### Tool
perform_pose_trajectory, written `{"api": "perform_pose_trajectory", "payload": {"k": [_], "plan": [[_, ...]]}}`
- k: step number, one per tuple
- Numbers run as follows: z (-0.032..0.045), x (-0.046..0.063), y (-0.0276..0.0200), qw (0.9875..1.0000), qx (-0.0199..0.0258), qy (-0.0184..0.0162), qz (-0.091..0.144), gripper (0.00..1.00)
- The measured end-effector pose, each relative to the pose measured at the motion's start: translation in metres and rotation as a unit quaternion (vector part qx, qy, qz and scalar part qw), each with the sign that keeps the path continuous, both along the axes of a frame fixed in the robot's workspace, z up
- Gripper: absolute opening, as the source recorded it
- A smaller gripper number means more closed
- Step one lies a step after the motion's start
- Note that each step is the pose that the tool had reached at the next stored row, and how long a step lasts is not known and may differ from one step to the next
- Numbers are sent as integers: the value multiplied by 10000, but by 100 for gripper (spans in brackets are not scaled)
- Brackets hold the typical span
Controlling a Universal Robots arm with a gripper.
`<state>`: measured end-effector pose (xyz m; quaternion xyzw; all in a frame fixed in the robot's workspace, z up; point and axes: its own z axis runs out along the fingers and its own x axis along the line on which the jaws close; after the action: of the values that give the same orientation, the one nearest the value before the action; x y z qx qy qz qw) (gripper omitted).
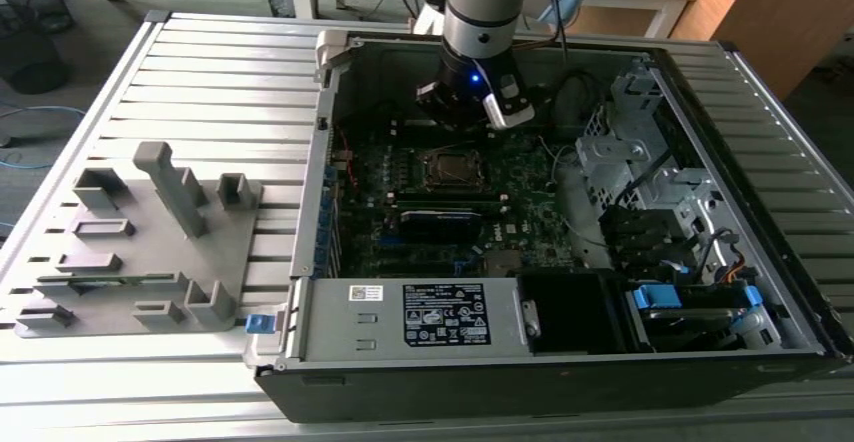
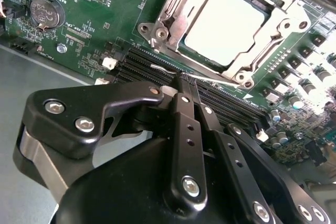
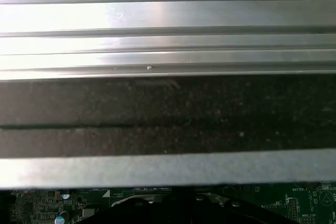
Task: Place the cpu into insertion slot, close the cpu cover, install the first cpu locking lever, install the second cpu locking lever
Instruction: 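Install the first cpu locking lever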
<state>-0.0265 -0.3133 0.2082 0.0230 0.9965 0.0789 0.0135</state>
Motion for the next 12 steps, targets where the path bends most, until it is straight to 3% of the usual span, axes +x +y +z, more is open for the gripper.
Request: {"api": "perform_pose_trajectory", "payload": {"k": [12], "plan": [[-63, 32, 1, 10000, -22, 0, 0, 11]]}}
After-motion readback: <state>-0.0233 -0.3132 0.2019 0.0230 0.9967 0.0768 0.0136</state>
